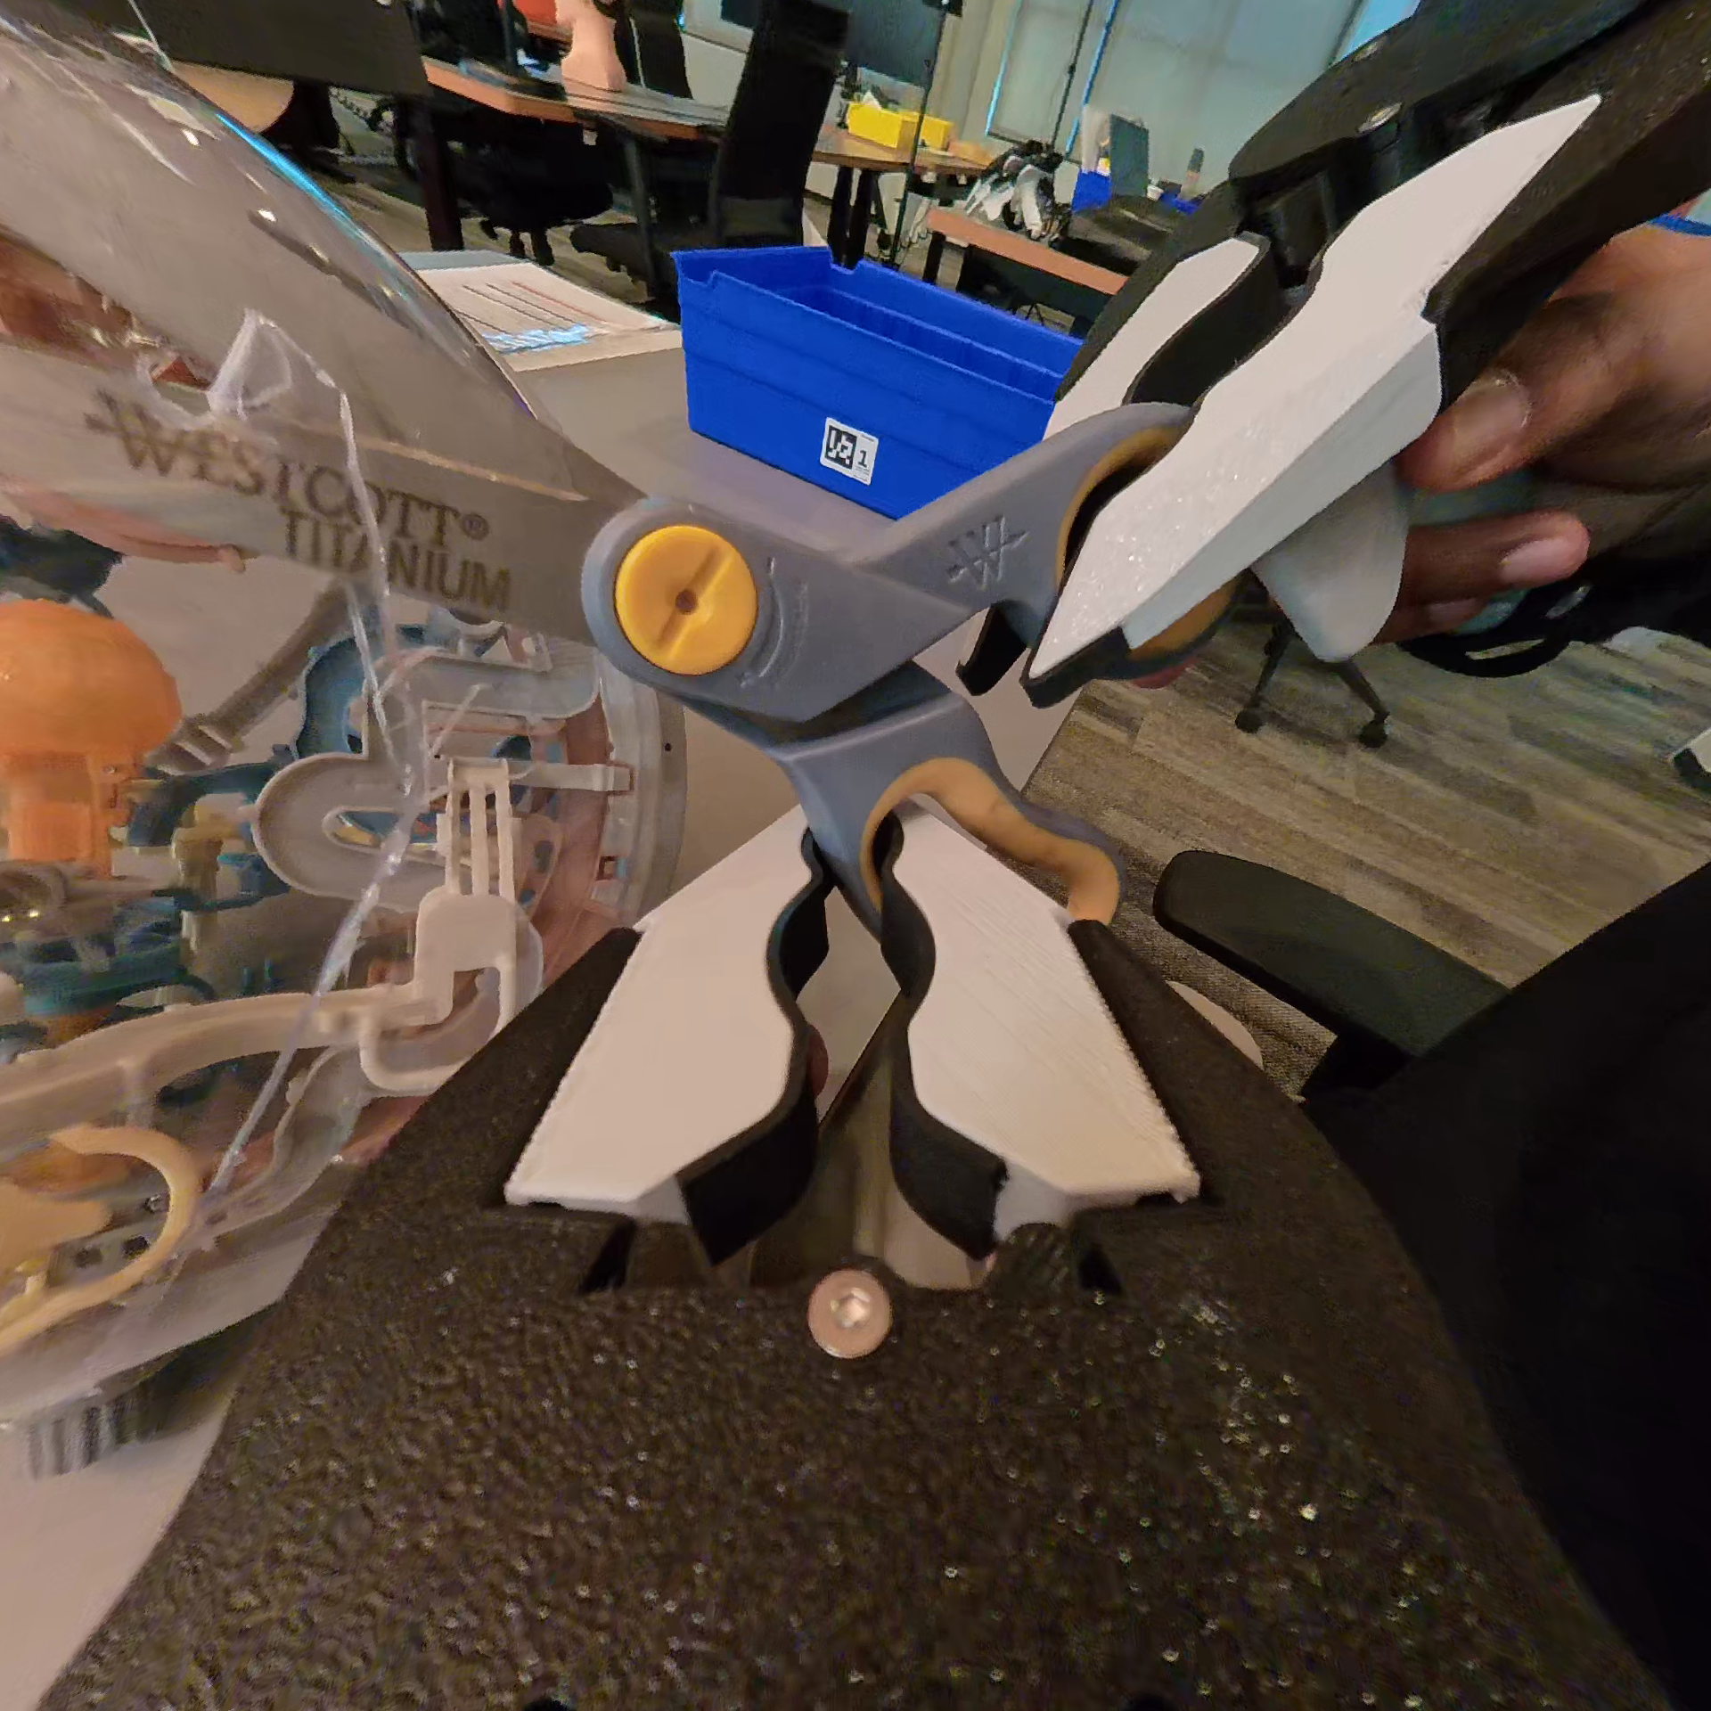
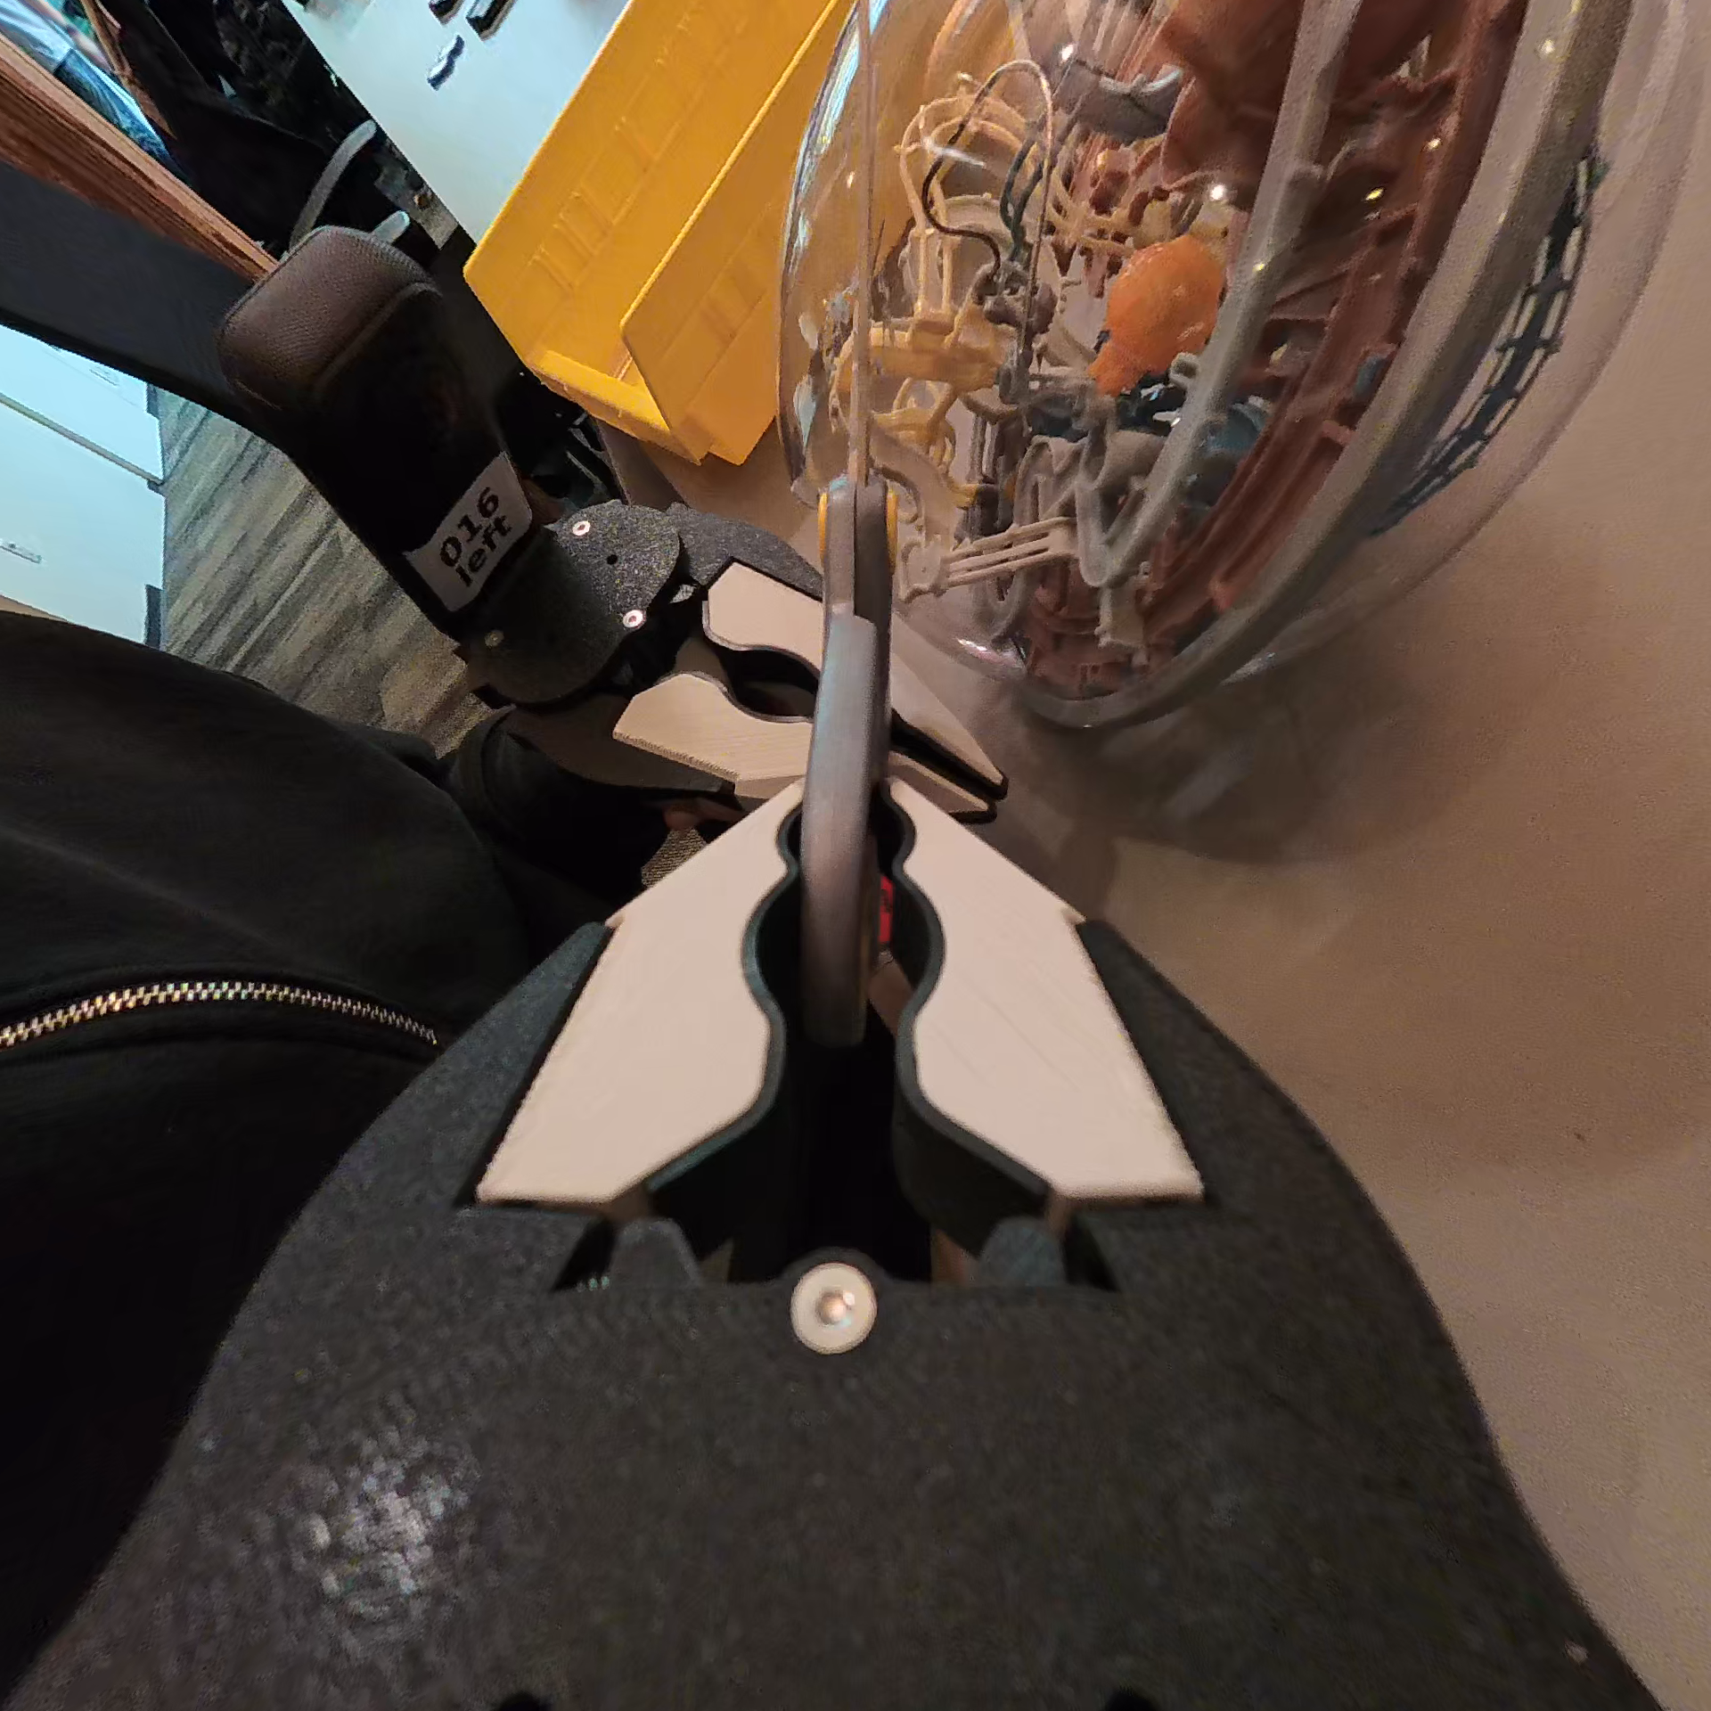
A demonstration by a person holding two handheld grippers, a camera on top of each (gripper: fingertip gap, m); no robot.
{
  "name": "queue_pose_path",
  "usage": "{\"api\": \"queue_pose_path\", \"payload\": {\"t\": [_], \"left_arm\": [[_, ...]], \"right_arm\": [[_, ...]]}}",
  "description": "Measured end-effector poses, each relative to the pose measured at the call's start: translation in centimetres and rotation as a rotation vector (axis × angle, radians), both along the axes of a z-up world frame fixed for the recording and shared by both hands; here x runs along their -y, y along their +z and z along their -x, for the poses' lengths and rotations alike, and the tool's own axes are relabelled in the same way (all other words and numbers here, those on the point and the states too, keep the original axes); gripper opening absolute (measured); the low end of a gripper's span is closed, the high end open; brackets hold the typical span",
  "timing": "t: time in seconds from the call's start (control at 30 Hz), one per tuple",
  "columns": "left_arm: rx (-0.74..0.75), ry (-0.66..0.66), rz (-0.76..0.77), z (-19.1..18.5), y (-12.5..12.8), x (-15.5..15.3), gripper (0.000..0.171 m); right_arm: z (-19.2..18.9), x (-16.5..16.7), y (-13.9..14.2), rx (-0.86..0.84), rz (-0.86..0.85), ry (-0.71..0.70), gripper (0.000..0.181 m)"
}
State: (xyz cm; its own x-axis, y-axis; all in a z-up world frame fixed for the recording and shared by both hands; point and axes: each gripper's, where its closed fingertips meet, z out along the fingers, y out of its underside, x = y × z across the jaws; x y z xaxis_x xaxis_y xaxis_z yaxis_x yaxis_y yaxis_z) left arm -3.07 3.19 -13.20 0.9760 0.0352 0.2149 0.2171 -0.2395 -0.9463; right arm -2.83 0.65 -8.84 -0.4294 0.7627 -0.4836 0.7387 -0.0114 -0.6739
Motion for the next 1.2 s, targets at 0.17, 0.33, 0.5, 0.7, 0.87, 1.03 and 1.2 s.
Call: {"api": "queue_pose_path", "payload": {"t": [0.17, 0.33, 0.5, 0.7, 0.87, 1.03, 1.2], "left_arm": [[0.014, 0.008, 0.006, 0.3, 0.1, 0.1, 0.000], [0.024, 0.019, 0.010, 0.7, 0.2, 0.3, 0.000], [0.005, 0.025, 0.029, 0.8, 0.1, 0.3, 0.000], [0.007, 0.032, 0.037, 1.1, -0.1, 0.3, 0.000], [0.026, 0.045, 0.018, 1.5, 0.4, 0.7, 0.000], [0.029, 0.046, -0.002, 1.6, 0.5, 1.5, 0.000], [0.032, 0.036, 0.007, 1.2, 0.4, 1.8, 0.000]], "right_arm": [[0.3, 0.3, -0.2, -0.008, 0.020, -0.020, 0.009], [0.3, 0.5, -0.3, -0.028, 0.030, -0.038, 0.009], [0.3, 0.5, -0.6, -0.048, 0.029, -0.057, 0.009], [0.5, 0.5, -0.8, -0.077, 0.040, -0.074, 0.010], [1.2, 0.8, -0.6, -0.076, 0.073, -0.046, 0.010], [1.5, 1.2, -0.4, -0.067, 0.144, -0.002, 0.015], [1.5, 0.9, -0.1, -0.077, 0.273, 0.006, 0.016]]}}
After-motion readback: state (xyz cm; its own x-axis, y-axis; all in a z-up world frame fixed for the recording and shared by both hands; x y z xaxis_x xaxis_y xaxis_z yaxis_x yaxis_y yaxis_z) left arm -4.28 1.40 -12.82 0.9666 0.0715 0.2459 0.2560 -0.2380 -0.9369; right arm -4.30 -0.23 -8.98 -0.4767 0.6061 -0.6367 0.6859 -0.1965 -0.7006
